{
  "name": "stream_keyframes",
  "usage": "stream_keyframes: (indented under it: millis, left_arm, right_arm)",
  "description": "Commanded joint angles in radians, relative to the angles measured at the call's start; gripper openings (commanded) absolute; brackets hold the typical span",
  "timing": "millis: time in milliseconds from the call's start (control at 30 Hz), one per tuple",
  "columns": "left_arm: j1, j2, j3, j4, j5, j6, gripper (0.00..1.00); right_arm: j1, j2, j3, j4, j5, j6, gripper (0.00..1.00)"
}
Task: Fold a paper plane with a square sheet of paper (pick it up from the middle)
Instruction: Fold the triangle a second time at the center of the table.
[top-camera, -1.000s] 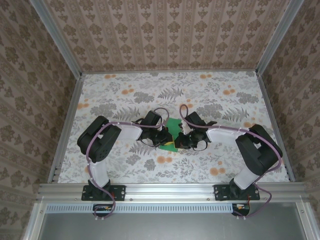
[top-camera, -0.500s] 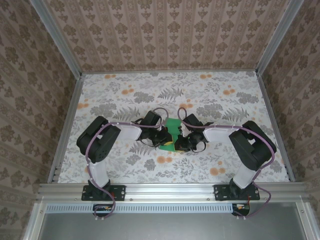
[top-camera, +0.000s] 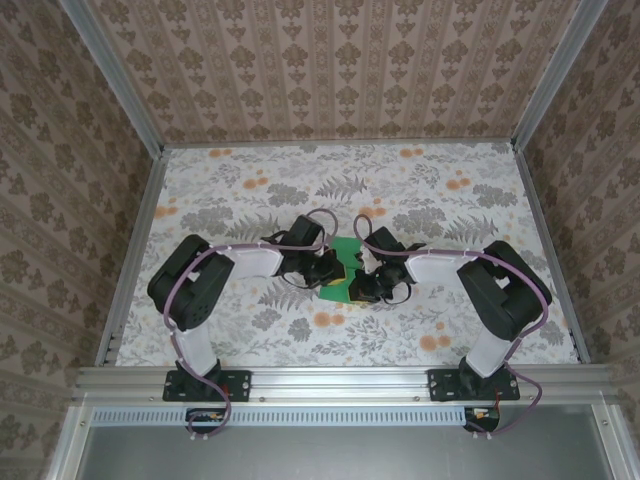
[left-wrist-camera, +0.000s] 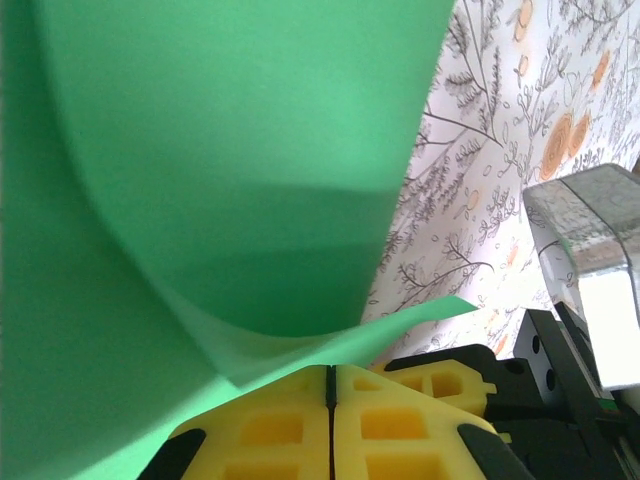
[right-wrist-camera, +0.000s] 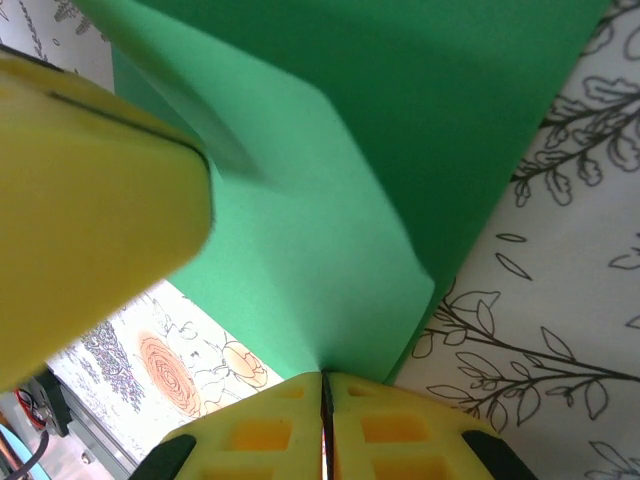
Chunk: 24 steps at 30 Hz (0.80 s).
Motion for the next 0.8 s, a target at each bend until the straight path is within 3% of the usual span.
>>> stream_keyframes:
  millis: [0, 400, 767]
  left_arm:
    - [-0.015, 0.032, 0.021, -0.055, -0.023, 0.027, 0.06]
    - [0.002, 0.058, 0.023, -0.127, -0.098, 0.045, 0.06]
    - [0.089, 0.048, 0.041, -0.163, -0.112, 0.103, 0.06]
  right_arm:
    - [0.006, 0.044, -0.001, -0.073, 0.081, -0.008, 0.10]
    - [0.006, 0.059, -0.004, -0.138, 0.121, -0.041, 0.10]
    - [0.006, 0.097, -0.015, -0.205, 0.197, -0.073, 0.10]
